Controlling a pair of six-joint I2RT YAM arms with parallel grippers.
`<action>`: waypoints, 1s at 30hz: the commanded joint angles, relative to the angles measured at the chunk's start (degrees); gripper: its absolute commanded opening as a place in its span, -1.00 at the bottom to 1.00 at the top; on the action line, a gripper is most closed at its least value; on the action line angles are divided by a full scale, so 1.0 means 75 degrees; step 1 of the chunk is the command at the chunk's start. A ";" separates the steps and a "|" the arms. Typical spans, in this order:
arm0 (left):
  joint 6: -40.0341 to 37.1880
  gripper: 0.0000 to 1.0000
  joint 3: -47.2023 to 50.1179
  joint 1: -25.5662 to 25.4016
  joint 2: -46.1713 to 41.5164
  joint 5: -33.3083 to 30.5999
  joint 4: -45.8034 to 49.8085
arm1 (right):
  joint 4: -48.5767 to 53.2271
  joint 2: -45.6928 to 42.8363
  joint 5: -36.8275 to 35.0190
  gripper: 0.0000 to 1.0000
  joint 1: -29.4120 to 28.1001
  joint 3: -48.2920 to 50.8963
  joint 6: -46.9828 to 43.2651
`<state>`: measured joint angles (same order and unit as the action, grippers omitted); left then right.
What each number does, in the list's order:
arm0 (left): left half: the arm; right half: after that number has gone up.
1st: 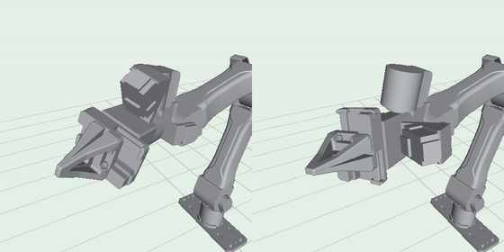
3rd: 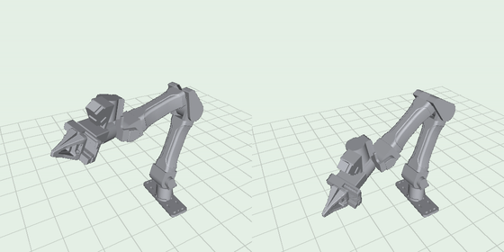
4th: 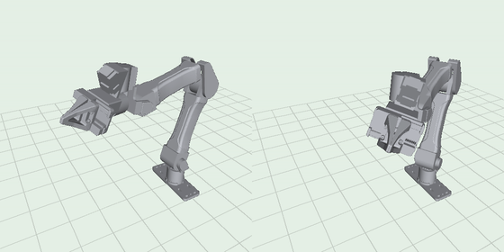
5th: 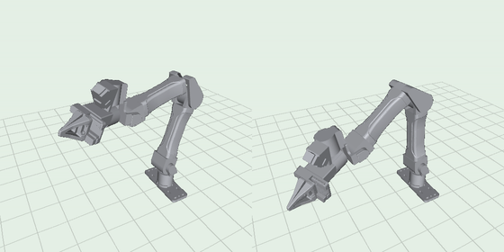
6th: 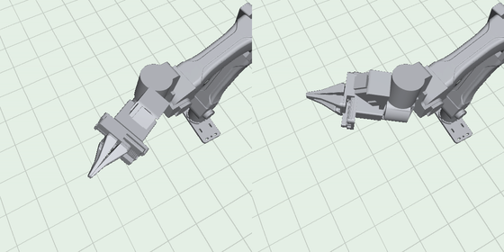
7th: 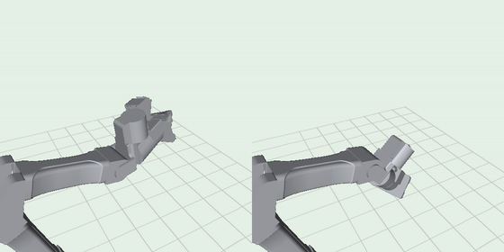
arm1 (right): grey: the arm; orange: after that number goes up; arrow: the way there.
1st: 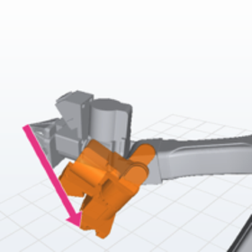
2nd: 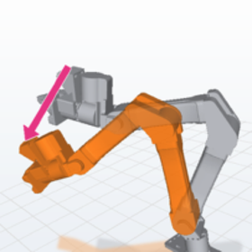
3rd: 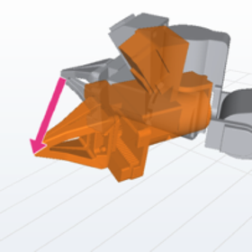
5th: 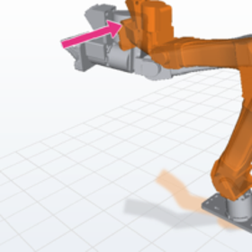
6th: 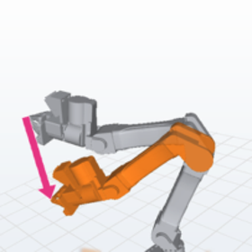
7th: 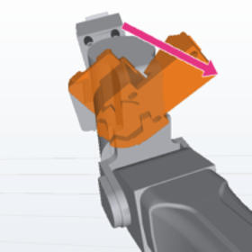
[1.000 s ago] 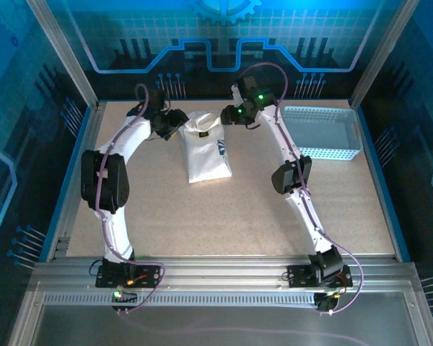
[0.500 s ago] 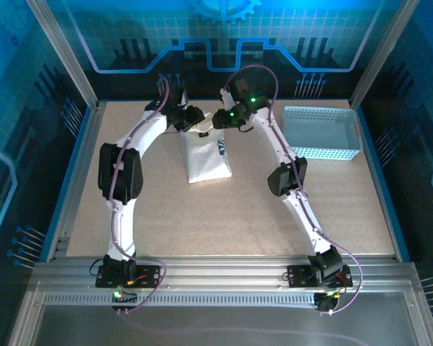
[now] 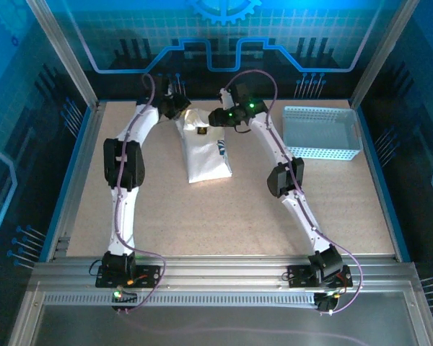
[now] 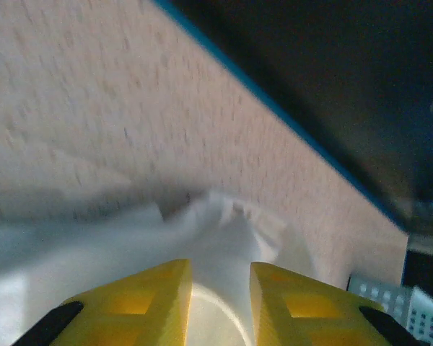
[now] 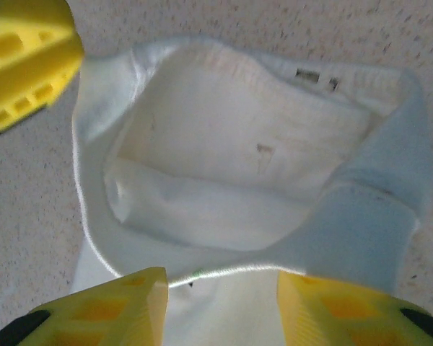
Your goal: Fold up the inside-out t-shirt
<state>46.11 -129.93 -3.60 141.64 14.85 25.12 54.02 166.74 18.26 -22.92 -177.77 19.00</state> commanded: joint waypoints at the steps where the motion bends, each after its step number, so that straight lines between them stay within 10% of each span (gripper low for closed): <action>1: 0.0339 -0.36 -0.1378 0.0318 0.0588 0.0248 0.0468 | -0.0670 0.0068 -0.0043 -0.04 0.0113 -0.0531 0.0187; 6: -0.0268 -0.23 -0.1524 0.0439 0.0257 0.0405 0.1344 | -0.1251 0.0080 -0.0072 0.04 0.0317 -0.0532 0.0595; 13: -0.1267 -0.02 0.2366 0.0206 -0.2062 0.0007 0.0297 | -0.0509 -0.0401 0.0135 0.04 0.0610 -0.0535 0.0572; 30: -0.3236 -0.06 0.0836 -0.1588 -0.0977 -0.0110 0.1346 | 0.2070 -0.0710 -0.1084 0.03 0.0178 -0.0542 -0.1056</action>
<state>23.42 -118.80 -16.51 130.87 15.46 32.53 65.95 164.79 12.23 -21.23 -177.77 12.73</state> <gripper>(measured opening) 0.474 0.513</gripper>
